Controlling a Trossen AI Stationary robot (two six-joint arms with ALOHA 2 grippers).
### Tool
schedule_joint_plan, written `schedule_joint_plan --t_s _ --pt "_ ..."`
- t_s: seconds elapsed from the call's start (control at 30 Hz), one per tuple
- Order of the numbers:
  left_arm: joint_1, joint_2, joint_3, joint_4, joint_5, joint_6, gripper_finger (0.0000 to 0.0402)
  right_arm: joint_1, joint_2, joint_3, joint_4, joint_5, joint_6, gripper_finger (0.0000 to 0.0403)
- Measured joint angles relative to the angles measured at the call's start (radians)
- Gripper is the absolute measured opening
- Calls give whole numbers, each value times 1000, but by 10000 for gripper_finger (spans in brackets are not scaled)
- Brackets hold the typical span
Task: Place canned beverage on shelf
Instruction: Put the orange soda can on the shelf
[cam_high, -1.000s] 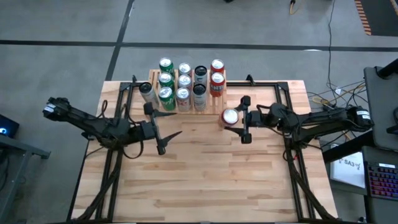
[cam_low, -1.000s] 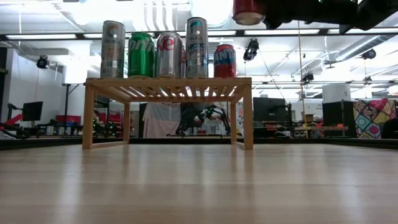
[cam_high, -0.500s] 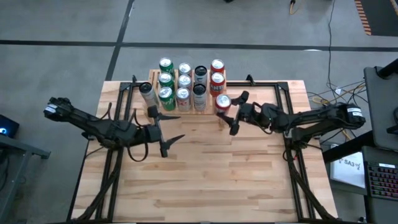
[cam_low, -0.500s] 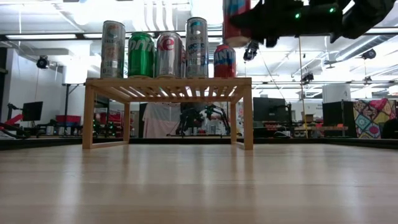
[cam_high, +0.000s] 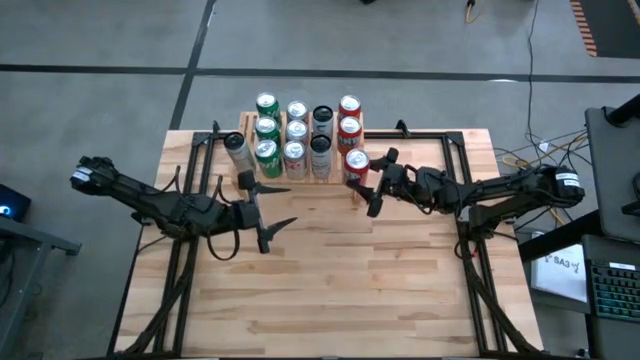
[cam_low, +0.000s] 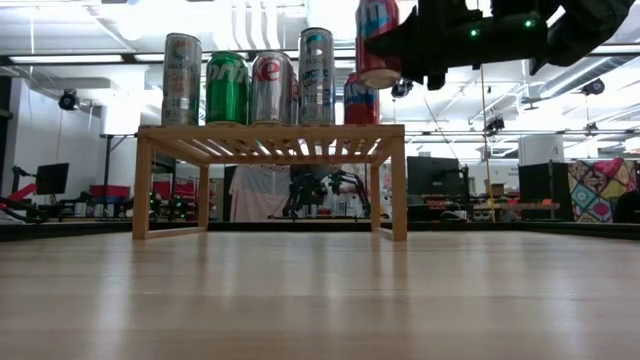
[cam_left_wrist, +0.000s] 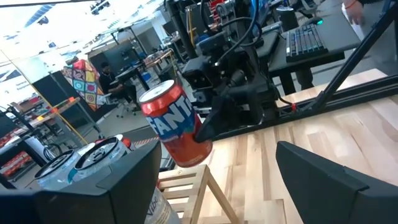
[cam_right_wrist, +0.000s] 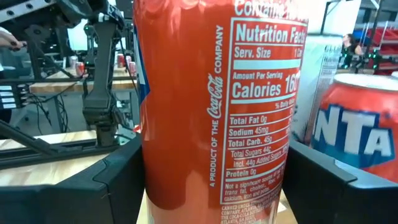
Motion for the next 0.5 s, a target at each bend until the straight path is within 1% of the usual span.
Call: schedule_joint_plan --t_s 0.17,0.5 --pt "0 0 0 -1 0 0 301 -2 33 0 3 7 32 290" --pt "0 0 0 -1 0 0 301 -5 100 -1 66 79 28 290"
